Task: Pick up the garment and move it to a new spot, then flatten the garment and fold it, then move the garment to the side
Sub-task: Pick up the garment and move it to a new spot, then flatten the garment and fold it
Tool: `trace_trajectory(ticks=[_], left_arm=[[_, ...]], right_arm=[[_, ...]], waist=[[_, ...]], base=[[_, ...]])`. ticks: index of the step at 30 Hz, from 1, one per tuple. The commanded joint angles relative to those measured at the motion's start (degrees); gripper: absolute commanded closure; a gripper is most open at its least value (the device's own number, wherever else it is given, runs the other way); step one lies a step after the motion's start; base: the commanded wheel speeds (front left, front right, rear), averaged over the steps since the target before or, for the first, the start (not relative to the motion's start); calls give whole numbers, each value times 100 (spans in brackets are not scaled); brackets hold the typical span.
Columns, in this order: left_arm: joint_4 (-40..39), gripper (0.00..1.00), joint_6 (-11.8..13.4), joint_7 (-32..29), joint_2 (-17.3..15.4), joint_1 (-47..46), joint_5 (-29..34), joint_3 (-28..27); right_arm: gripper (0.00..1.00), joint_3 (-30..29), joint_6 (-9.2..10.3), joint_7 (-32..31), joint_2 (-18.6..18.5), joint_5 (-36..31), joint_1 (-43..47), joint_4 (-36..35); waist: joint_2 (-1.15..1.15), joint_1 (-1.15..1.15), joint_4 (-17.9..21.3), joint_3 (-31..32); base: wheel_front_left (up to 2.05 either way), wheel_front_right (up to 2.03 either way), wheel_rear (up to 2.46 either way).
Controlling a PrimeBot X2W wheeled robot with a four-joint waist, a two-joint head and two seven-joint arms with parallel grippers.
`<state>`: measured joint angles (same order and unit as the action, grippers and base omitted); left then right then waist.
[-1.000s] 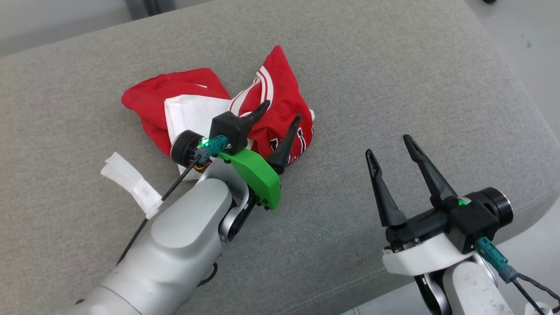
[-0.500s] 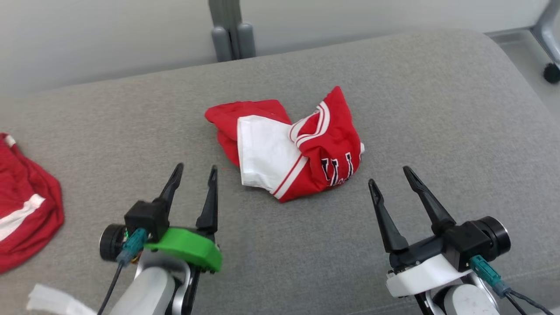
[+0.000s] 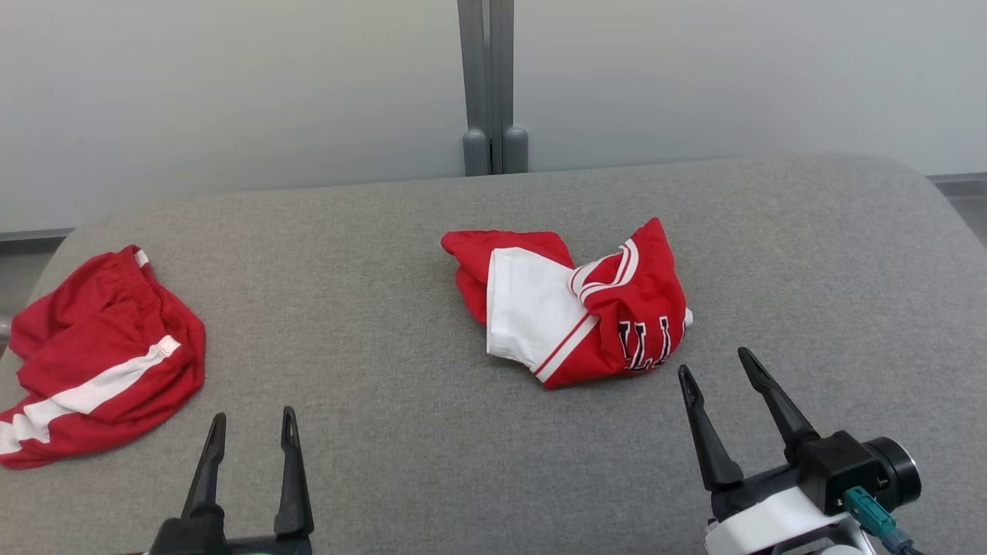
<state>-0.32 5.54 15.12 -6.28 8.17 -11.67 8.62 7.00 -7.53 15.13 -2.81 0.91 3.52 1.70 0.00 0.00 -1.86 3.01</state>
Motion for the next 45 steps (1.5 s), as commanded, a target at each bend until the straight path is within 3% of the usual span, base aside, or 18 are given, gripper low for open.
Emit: trace_trajectory(ticks=[1, 13, 25, 45], left_arm=[[-73, 0, -71, 2, 42, 213, 206, -101], [-30, 0, -583, 2, 286, 511, 714, -371], [-21, 0, -702, 3, 331, 421, 970, -337], [150, 0, -681, 3, 339, 368, 1053, -325]], right_arm=[[0, -41, 8, 3, -15, 21, 88, 19], [0, -199, 8, 3, -14, 15, 236, 122], [0, -183, 8, 3, -13, 21, 232, 150], [0, -138, 8, 3, -14, 95, 190, 163]], waist=[[0, 0, -15, 82], [0, 0, 60, 180], [0, 0, 109, 171], [0, 0, 140, 159]], base=[[0, 0, 0], [0, 0, 0], [0, 0, 0], [0, 0, 0]])
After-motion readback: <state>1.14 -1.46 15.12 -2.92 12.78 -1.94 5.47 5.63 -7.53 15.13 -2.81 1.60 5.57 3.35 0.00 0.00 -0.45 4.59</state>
